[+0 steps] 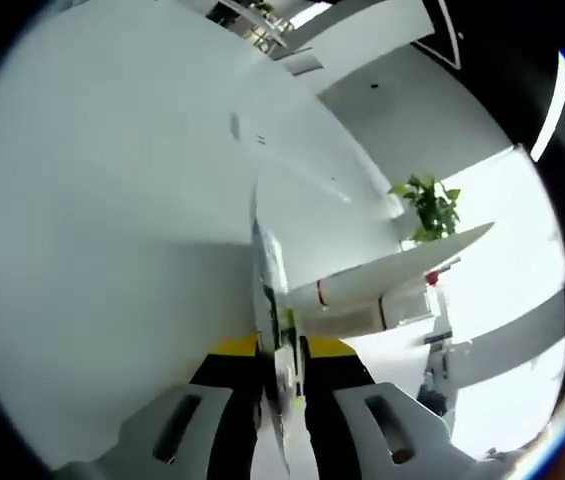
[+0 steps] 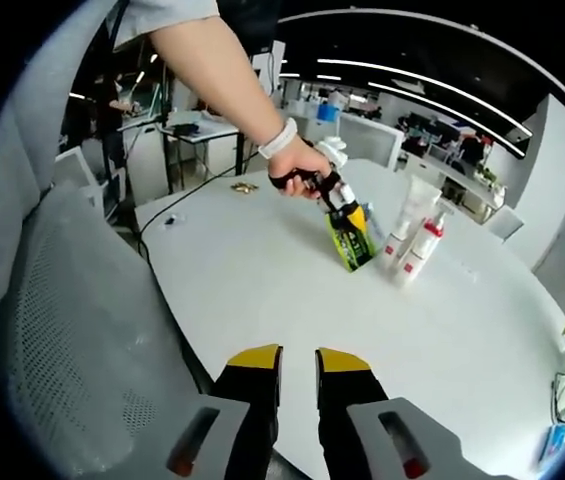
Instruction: Arrange the skincare products in the storage area until every visible bottle or jar stands upright without overlapping.
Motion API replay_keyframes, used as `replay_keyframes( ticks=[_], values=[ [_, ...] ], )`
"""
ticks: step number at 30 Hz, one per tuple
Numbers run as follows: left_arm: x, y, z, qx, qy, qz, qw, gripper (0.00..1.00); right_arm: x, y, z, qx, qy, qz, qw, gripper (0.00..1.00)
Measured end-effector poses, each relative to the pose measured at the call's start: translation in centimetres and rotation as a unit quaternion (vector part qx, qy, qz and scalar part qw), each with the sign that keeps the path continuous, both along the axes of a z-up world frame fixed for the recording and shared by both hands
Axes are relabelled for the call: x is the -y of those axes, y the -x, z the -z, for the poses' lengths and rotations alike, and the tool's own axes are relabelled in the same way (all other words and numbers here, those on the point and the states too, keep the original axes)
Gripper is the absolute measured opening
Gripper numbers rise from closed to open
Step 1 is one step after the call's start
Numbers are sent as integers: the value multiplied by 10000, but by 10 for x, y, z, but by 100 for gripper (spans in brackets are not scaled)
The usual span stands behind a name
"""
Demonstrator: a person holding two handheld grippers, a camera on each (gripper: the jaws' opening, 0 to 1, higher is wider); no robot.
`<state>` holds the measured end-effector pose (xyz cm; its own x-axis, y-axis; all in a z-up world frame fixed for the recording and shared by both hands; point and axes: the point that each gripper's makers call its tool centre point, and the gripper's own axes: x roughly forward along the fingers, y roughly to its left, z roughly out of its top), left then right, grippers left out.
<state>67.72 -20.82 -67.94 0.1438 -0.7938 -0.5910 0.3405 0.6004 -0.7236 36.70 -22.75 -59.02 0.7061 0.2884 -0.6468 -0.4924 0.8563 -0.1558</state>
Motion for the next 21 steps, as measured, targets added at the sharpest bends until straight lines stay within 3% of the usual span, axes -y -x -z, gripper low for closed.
replay_keyframes(
  ticks=[7,21],
  values=[
    [-13,-1,6,265,-405,178,9987,11,0,0,0,7,20,-13,10000,7],
    [-35,-15,18,660,-1144,76,9912,9,-1,1,2,-51,63,-53,10000,4]
  ],
)
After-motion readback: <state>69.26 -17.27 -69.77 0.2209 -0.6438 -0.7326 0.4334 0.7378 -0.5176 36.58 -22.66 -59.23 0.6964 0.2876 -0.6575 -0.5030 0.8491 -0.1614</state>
